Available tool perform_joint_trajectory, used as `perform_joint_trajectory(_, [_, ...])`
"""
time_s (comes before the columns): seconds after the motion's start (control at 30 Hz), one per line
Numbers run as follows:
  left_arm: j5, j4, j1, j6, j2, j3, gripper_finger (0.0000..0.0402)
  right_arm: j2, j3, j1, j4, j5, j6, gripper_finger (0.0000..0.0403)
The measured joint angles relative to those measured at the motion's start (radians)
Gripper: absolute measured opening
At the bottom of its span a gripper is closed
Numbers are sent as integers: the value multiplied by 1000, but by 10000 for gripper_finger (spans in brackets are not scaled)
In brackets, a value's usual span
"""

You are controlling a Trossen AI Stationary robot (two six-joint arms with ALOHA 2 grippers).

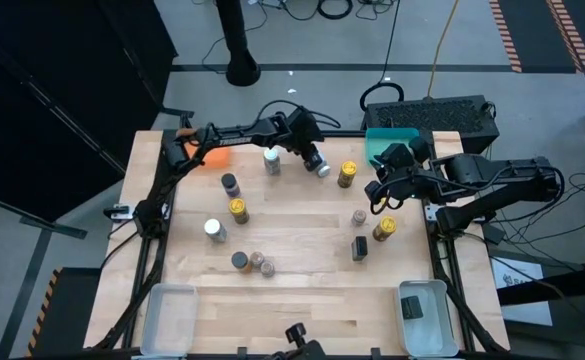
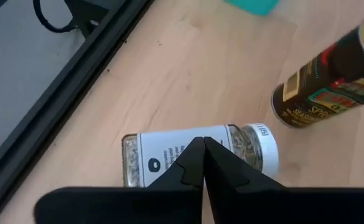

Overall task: Sort spices by type
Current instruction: Put the white seasoning bottle into the orange bin

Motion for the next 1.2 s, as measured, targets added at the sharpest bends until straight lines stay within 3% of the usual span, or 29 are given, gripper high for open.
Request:
perform_joint_trajectory(0.1, [-7,-18,-9,-84,-1,0,33,0,0,0,-2,0,12,47])
perform_joint_trajectory(0.17, [-16,-38,-24,-295,-2,0,39,0,0,0,0,0,0,47])
perform_joint_trajectory(0.3, [-122,-19,-44,-463,-2,0,43,0,0,-5,15,5,-23,47])
perform_joint_trajectory(0.47, [-126,-25,-37,-488,-2,0,45,0,0,-6,20,3,-23,47])
perform_joint_trajectory(0.63, [155,-4,-6,-537,11,0,45,0,0,-6,21,0,-23,47])
perform_joint_trajectory(0.83, [207,-13,16,-566,14,0,46,0,0,-5,21,-1,-20,47])
perform_joint_trajectory(1.0, [371,-40,-8,-487,-18,-2,46,0,0,-6,21,-1,-6,47])
perform_joint_trajectory(1.1, [331,-45,-83,-429,-127,-3,46,4,0,-13,27,0,7,47])
perform_joint_trajectory(1.2, [209,-94,-150,-357,-278,0,46,6,0,-30,36,-2,28,47])
